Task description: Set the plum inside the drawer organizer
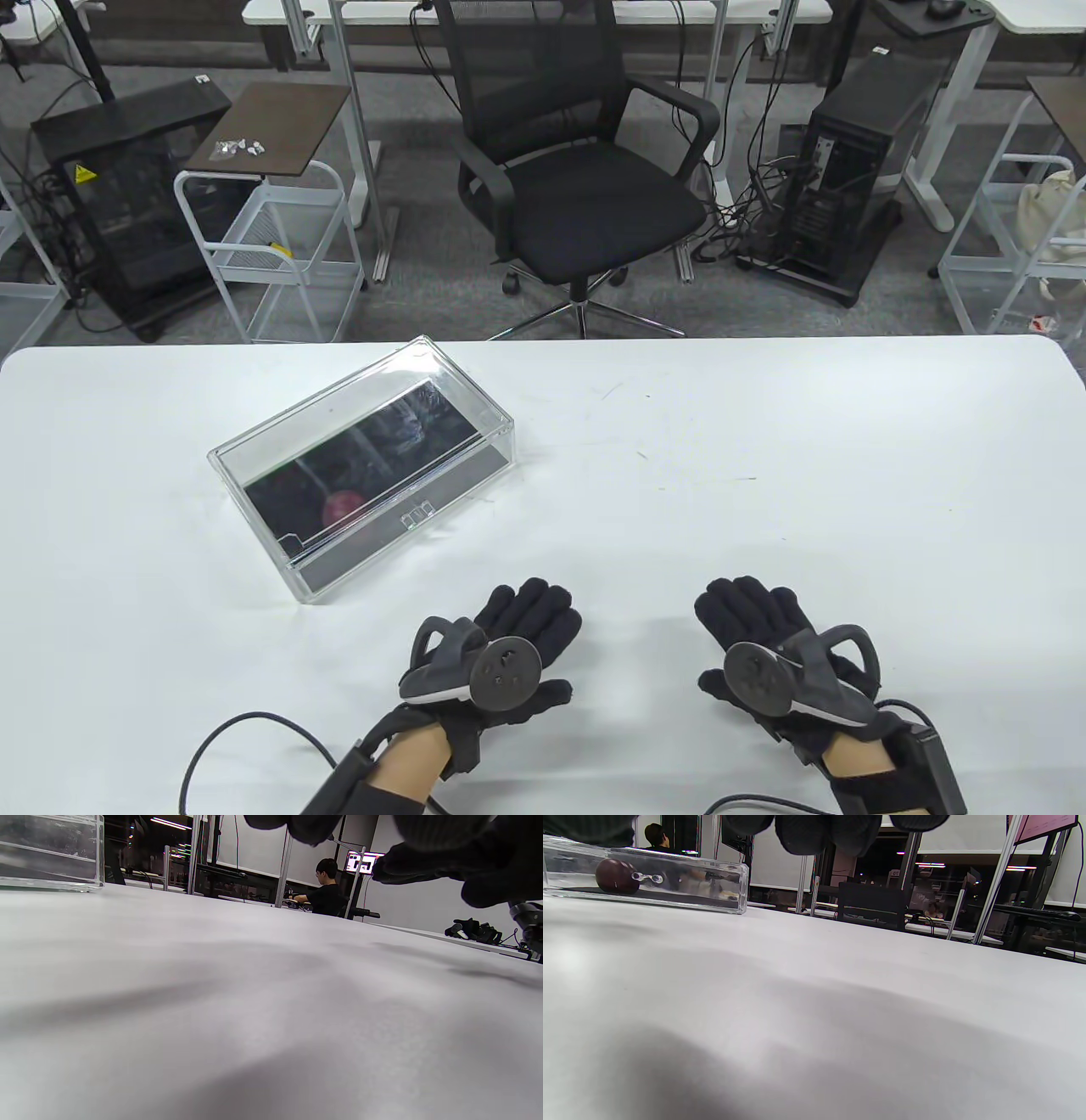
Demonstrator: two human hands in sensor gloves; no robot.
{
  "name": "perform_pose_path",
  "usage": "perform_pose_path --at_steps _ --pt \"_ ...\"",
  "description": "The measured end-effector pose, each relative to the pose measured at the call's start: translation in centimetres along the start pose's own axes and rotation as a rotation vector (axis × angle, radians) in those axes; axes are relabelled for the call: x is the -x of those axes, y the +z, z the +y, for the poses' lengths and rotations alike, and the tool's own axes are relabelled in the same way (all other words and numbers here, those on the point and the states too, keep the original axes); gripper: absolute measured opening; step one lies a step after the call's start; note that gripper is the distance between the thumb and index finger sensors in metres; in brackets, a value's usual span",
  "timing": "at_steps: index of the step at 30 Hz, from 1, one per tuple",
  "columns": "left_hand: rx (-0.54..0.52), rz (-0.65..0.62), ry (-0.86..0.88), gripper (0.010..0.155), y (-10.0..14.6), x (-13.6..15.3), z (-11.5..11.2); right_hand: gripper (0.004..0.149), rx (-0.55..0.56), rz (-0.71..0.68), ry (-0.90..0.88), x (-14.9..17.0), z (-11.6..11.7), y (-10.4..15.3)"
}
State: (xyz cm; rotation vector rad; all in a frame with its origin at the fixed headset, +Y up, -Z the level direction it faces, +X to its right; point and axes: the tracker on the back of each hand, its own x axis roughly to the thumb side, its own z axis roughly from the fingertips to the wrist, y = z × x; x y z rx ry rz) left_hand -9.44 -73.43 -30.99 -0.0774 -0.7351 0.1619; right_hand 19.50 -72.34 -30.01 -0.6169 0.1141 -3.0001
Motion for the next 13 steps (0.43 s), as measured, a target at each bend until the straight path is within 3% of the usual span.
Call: perform_pose_path --at_steps 13 --pt "0.011 -0.004 -0.02 0.075 0.1 -0.02 -0.08 0.08 -0.004 -0.003 0.005 -0.13 0.01 -0.01"
